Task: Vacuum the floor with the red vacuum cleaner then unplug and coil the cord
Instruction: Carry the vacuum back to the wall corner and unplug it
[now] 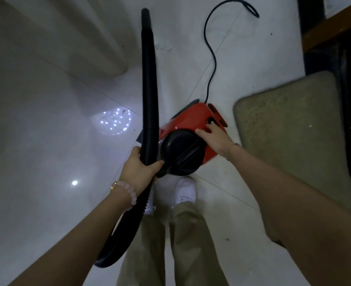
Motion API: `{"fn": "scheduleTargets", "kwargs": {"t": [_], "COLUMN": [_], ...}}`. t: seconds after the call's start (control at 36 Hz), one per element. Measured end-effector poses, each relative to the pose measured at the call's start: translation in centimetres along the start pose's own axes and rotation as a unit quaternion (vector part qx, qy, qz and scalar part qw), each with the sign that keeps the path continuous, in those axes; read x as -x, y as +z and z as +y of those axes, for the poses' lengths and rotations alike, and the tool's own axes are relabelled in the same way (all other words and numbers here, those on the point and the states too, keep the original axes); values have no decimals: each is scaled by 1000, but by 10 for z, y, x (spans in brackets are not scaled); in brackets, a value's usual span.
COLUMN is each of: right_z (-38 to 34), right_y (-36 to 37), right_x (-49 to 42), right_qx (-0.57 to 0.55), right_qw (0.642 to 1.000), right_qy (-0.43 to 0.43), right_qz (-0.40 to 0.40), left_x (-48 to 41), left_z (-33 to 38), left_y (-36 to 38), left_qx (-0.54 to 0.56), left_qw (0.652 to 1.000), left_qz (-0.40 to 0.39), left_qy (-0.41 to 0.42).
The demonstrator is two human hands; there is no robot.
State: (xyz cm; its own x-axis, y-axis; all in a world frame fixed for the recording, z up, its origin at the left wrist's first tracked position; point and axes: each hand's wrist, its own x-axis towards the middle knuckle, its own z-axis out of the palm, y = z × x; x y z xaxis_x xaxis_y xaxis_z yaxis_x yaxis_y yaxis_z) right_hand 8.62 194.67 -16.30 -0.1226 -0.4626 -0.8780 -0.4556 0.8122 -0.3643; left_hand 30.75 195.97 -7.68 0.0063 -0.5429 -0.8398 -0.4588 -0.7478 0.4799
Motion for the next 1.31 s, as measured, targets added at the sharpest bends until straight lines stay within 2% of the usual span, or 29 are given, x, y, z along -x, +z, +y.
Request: {"fn": "scheduleTargets", "kwargs": {"t": [0.11,0.22,0.28,0.36,0.39,0.47,0.61,0.75,1.0,1.17,1.31], "right_z": [5,6,-1,-23,-29,-42,-40,-36,-61,-79,-110], "right_y": [20,17,13,13,14,15,16,-5,-97,-153,-196], "right_x": [29,44,44,37,36,35,47,96,268,375,423], "right_qx": [86,217,316,468,487,497,565,529,370,290,299], "right_qw": [993,970,937,854,844,841,798,824,900,910,906], "right_qy": [-80,-112,-151,-220,-212,-170,-160,-190,-212,-227,-223], "right_qz": [9,-21,-14,-54,-76,-128,-138,-68,89,190,198], "left_x": [9,21,27,35,37,43,59,100,226,305,349], "left_z": [10,17,17,15,13,10,16,52,166,229,283], "left_y": [1,-2,-5,-10,-12,-19,-34,-55,-93,-109,-112], "left_qx": [-4,-13,-18,-24,-25,-30,-22,-17,-94,-81,-84], "left_qw": [1000,999,999,999,999,999,999,998,990,986,978], "left_qz": [-18,-25,-27,-33,-36,-42,-40,-58,-73,-55,-49], "left_qy": [11,17,15,10,8,0,-1,-3,76,131,183]}}
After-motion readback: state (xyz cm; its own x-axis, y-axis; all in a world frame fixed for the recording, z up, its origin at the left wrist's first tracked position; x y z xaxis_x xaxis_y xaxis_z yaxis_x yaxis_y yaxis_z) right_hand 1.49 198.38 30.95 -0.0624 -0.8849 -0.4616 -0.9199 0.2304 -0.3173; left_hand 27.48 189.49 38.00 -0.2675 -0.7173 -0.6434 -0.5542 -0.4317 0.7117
